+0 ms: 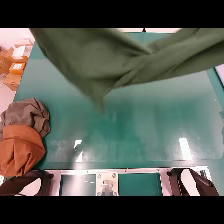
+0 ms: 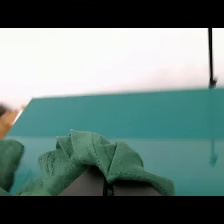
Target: Fold the shirts.
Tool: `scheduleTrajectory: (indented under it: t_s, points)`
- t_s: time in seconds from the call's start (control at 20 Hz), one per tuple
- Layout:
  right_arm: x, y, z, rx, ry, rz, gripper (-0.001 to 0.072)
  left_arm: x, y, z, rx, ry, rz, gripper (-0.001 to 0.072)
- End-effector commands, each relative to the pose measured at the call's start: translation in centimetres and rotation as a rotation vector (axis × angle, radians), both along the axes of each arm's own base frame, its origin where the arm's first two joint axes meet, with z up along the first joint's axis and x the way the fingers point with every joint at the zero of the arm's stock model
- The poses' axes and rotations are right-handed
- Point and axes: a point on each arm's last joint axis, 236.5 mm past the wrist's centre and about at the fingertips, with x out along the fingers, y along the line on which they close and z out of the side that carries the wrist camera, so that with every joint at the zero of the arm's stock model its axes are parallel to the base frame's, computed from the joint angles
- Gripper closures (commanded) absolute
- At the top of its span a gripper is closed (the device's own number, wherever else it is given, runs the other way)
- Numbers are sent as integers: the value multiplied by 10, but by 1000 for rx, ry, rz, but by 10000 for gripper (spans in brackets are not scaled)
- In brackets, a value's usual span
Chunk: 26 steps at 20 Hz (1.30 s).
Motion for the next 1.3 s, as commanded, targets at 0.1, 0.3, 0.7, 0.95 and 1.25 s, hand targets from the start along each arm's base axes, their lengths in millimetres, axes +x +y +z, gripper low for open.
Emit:
scheduleTrajectory:
  t_s: [0.1,0.3,0.7,0.95,1.25]
  points:
    - [16,36,-199,248,465,181,698,20,11,-178,79,430,16,681]
    - [-8,51,-361,364,763,169,698,14,9,-330,73,697,12,681]
    - [32,10,-443,452,948,55,696,43,3,-453,24,899,38,681]
    - [56,-8,-416,387,927,90,331,65,13,-428,66,867,8,101]
    - [7,-20,-416,398,1036,54,341,19,104,-409,29,1067,53,101]
